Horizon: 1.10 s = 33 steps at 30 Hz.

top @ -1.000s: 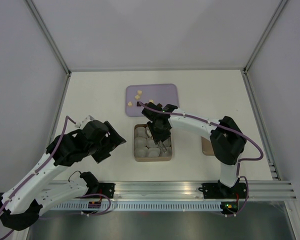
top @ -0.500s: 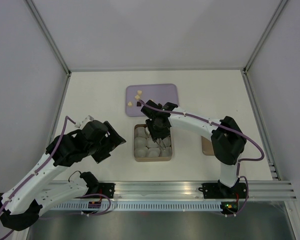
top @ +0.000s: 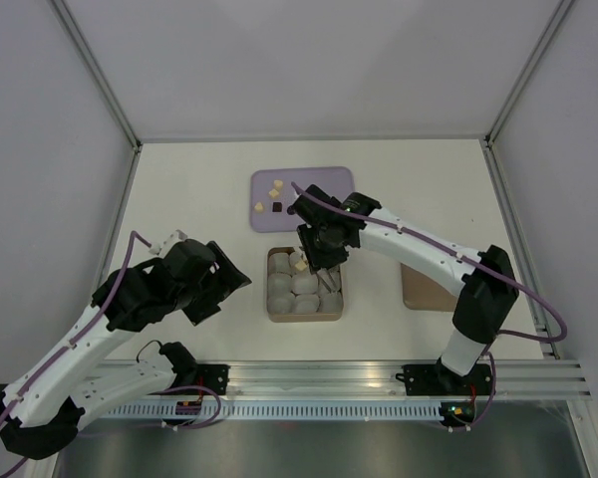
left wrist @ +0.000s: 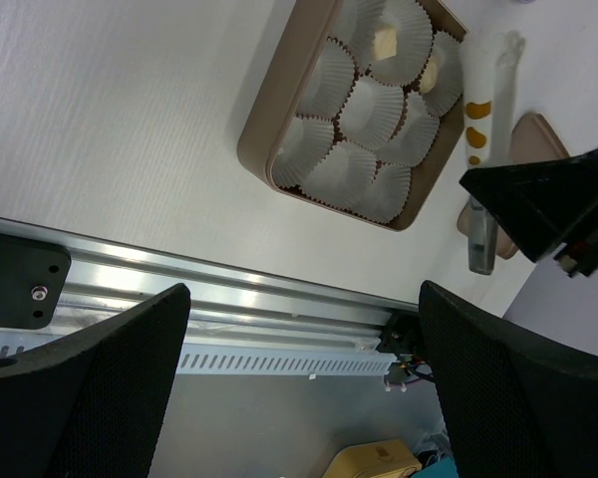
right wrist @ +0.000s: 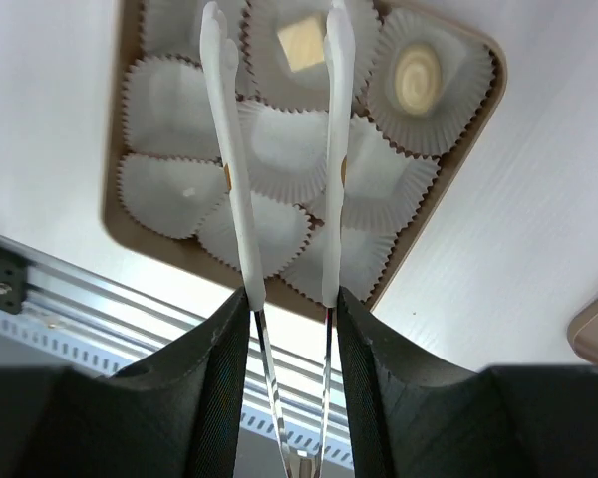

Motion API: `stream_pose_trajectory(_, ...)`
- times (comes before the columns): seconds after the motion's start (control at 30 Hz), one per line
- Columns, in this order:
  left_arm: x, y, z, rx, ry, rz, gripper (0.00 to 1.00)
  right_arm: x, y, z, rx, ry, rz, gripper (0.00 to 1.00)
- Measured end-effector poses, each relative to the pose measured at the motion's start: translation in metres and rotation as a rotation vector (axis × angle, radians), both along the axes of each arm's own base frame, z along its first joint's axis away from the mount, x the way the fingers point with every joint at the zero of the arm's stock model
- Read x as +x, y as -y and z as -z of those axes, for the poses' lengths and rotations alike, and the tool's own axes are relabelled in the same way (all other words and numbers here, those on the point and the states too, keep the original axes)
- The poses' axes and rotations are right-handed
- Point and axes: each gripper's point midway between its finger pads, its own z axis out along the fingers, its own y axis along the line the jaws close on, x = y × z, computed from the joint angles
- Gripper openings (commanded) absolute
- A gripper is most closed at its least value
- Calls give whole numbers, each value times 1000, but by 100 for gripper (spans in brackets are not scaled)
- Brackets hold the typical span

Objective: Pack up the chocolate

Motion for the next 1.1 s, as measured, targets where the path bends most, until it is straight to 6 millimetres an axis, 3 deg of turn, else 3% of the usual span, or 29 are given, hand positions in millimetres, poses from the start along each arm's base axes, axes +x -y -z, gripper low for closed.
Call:
stream_pose_trajectory(0.17, 1, 1, 1, 4, -4, 0, 100, 25, -14, -40, 76, 81, 16, 44)
stream_pose_trajectory(0.27, 1, 1, 2, 8, -7, 0, 100, 63, -17, -50, 82, 113, 61, 44)
stream_pose_trajectory(0.43, 1, 2, 2, 9, -10, 1, 100, 140, -14, -43, 58, 169, 153, 44)
stream_pose_trajectory(0.53, 2, 3, 0, 8, -10, 2, 100, 162, -13, -28, 36, 164, 180, 44)
stream_pose_trajectory(0.8, 5, 6, -1, 12, -15, 2, 100, 181, -25, 15, 2, 118, 182, 45)
stream_pose_trajectory(1.1, 5, 6, -1, 10, -13, 2, 100, 192, -21, 44, -35, 90, 199, 46)
